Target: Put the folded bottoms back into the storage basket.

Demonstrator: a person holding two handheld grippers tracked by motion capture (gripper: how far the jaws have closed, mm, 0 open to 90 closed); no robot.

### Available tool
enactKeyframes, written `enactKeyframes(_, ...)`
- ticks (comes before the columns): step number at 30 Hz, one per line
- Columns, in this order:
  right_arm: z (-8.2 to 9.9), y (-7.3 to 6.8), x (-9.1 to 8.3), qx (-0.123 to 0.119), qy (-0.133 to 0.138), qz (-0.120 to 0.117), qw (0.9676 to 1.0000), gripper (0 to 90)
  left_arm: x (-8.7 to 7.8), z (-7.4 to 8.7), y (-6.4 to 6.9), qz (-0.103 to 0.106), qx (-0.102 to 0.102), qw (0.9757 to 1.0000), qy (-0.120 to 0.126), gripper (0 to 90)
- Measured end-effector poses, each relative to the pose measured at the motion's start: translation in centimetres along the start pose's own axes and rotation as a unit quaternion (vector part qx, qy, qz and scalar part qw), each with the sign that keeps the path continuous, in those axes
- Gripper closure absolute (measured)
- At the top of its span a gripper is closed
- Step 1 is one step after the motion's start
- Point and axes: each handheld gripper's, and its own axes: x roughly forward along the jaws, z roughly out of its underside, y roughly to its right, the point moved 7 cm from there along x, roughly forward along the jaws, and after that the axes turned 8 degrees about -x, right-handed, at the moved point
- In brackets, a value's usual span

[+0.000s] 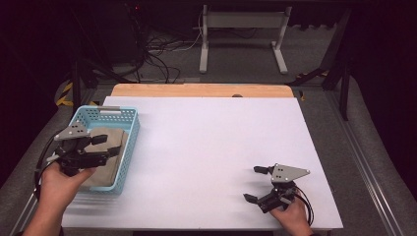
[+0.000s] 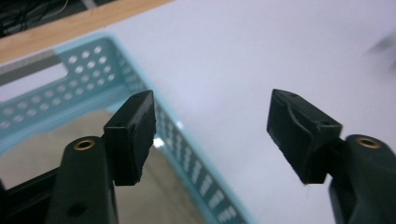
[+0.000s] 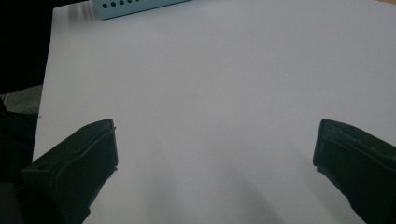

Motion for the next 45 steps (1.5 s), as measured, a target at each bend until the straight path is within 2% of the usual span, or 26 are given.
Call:
enactKeyframes(3, 0.0, 0.0, 0.0, 0.000, 0.001, 0.000, 1.0000, 0.4, 0.8, -0.4, 1.5, 0.024, 0.006, 0.9995, 0.019, 23.2)
enactKeyframes(5, 0.0, 0.0, 0.0, 0.000, 0.001, 0.000, 1.0000, 0.4, 1.3, -0.5, 2.2, 0.032, 0.008, 0.9991, 0.024, 17.3)
enactKeyframes(8, 0.0, 0.0, 0.0, -0.001, 0.002, -0.001, 1.0000, 0.4, 1.8, -0.6, 2.9, 0.042, 0.014, 0.9985, 0.034, 13.5)
enactKeyframes(12, 0.0, 0.0, 0.0, -0.002, 0.002, -0.001, 1.0000, 0.4, 3.2, -0.5, 4.7, 0.078, 0.011, 0.9956, 0.052, 10.1)
enactKeyframes(14, 0.0, 0.0, 0.0, -0.002, 0.002, -0.001, 1.0000, 0.4, 3.4, -0.4, 4.9, 0.080, 0.011, 0.9952, 0.054, 8.7)
enactKeyframes(17, -0.1, 0.0, 0.0, -0.002, 0.002, 0.000, 1.0000, 0.4, 4.4, -0.5, 6.0, 0.100, 0.012, 0.9924, 0.071, 5.7)
enactKeyframes(18, -0.1, 0.0, 0.0, -0.002, 0.002, 0.000, 1.0000, 0.4, 4.4, -0.5, 6.0, 0.100, 0.012, 0.9924, 0.071, 5.4)
enactKeyframes(20, -0.1, 0.0, 0.0, -0.003, 0.002, 0.000, 1.0000, 0.4, 4.9, -0.6, 6.6, 0.119, 0.013, 0.9893, 0.083, 5.2)
enactKeyframes(21, -0.1, 0.0, 0.0, -0.003, 0.002, 0.000, 1.0000, 0.4, 4.9, -0.6, 6.6, 0.119, 0.013, 0.9893, 0.083, 5.0)
enactKeyframes(22, -0.1, 0.0, -0.1, -0.001, 0.003, 0.001, 1.0000, 0.4, 5.2, -0.5, 7.0, 0.133, 0.010, 0.9868, 0.091, 4.9)
enactKeyframes(24, -0.1, 0.0, -0.1, -0.001, 0.003, 0.000, 1.0000, 0.4, 5.3, -0.5, 7.1, 0.135, 0.013, 0.9863, 0.094, 4.9)
enactKeyframes(25, -0.1, 0.0, -0.1, -0.002, 0.003, 0.000, 1.0000, 0.4, 5.6, -0.5, 7.5, 0.149, 0.009, 0.9838, 0.100, 4.8)
enactKeyframes(27, -0.1, 0.0, -0.1, -0.002, 0.003, 0.000, 1.0000, 0.4, 6.0, -0.4, 7.8, 0.158, 0.006, 0.9818, 0.104, 4.7)
enactKeyframes(29, -0.1, 0.0, -0.1, -0.002, 0.004, 0.000, 1.0000, 0.4, 6.2, -0.3, 7.9, 0.162, 0.007, 0.9811, 0.106, 4.7)
enactKeyframes(32, -0.1, 0.0, -0.1, -0.003, 0.003, 0.000, 1.0000, 0.4, 6.7, -0.1, 8.3, 0.177, 0.005, 0.9780, 0.110, 4.7)
enactKeyframes(35, -0.1, 0.0, -0.1, -0.002, 0.004, 0.000, 1.0000, 0.4, 7.1, 0.3, 8.6, 0.184, 0.007, 0.9767, 0.111, 4.8)
enactKeyframes(39, -0.1, 0.0, -0.1, -0.003, 0.004, -0.001, 1.0000, 0.4, 7.7, 0.7, 8.9, 0.188, 0.014, 0.9759, 0.110, 4.9)
enactKeyframes(40, -0.1, 0.0, -0.1, -0.003, 0.004, -0.001, 1.0000, 0.4, 8.2, 1.1, 9.1, 0.187, 0.030, 0.9760, 0.108, 5.0)
enactKeyframes(42, -0.1, 0.0, -0.1, -0.003, 0.004, -0.001, 1.0000, 0.4, 8.5, 1.3, 9.3, 0.186, 0.038, 0.9762, 0.105, 5.1)
enactKeyframes(45, -0.1, 0.0, -0.1, -0.003, 0.004, -0.001, 1.0000, 0.4, 9.4, 1.8, 9.6, 0.192, 0.035, 0.9759, 0.097, 5.1)
